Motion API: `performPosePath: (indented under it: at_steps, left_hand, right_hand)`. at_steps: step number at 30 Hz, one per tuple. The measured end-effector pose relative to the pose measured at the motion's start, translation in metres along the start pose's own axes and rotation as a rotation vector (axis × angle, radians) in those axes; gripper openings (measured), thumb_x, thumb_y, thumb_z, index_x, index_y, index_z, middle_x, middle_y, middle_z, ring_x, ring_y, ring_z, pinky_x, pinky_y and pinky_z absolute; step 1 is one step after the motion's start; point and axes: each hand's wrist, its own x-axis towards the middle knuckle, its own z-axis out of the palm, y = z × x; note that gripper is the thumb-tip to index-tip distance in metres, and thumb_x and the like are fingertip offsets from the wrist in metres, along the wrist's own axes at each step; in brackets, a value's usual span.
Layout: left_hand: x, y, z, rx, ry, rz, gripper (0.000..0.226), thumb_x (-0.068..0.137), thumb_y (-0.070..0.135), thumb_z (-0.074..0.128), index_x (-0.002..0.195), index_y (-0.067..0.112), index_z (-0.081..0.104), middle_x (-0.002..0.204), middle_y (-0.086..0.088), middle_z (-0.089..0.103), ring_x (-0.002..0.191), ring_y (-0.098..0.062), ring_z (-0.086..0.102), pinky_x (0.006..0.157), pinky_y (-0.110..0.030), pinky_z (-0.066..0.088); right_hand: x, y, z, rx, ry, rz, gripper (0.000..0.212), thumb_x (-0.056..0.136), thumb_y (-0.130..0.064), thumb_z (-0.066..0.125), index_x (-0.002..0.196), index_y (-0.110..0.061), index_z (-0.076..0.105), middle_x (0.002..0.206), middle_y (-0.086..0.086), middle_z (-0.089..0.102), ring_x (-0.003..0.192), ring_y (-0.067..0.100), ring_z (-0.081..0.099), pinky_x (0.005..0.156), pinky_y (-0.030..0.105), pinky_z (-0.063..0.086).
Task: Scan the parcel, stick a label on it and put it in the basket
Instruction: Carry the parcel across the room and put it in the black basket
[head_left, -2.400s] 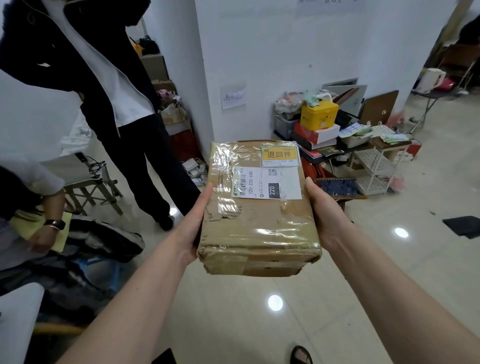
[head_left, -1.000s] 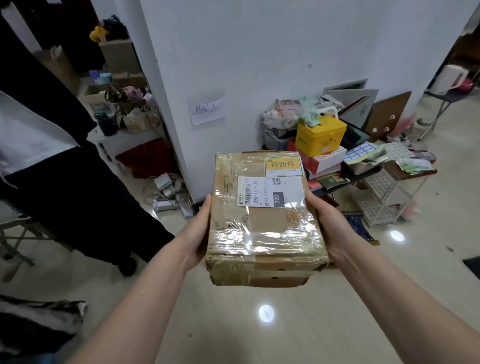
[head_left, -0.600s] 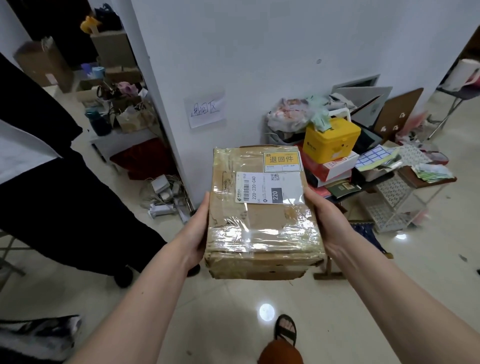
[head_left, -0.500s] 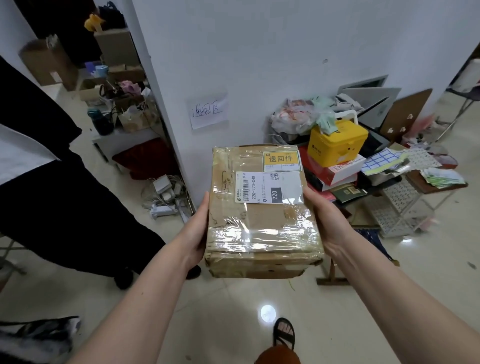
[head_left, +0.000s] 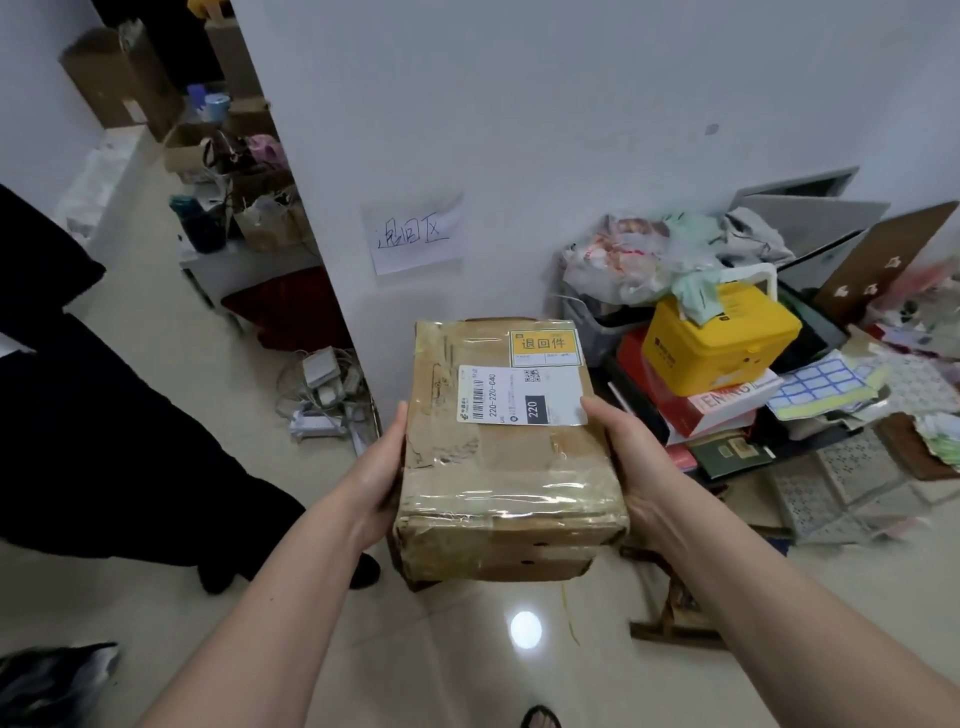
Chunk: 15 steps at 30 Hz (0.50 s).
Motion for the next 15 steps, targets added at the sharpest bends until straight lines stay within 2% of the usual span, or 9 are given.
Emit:
performPosePath:
  at_steps: [7,10,15]
  left_hand:
    - [0.070,0.017,-0.016,-0.117,0.046,0.002,0.067,0.088,0.067,0.025,0.119,0.023,0.065,0.114,-0.008,0.071,0.104,-0.024,0.068,0.090,-0.042,0.050]
    - [0.098,0.029,-0.031,-0.118,0.037,-0.008,0.064,0.091,0.065,0.027,0.121,0.021,0.064,0.114,-0.009,0.071,0.104,-0.025,0.068,0.092,-0.043,0.049]
    - [0.150,0.036,-0.063,-0.066,0.050,-0.033,0.062,0.092,0.063,0.028,0.121,0.021,0.064,0.115,-0.009,0.071,0.105,-0.026,0.068,0.093,-0.044,0.049]
  right_hand:
    - [0.078,-0.016,-0.008,-0.029,-0.049,-0.100,0.041,0.093,-0.022,0.049,0.133,-0.027,0.053,0.128,0.012,0.064,0.119,0.038,0.058,0.102,0.059,0.041]
    - [0.113,-0.015,-0.009,-0.029,-0.046,-0.094,0.044,0.091,-0.022,0.051,0.134,-0.027,0.051,0.131,0.013,0.061,0.120,0.038,0.057,0.101,0.059,0.042]
    - [0.168,-0.008,-0.005,-0.053,0.016,-0.068,0.041,0.094,-0.020,0.045,0.134,-0.025,0.051,0.125,0.013,0.065,0.110,0.036,0.062,0.085,0.046,0.051]
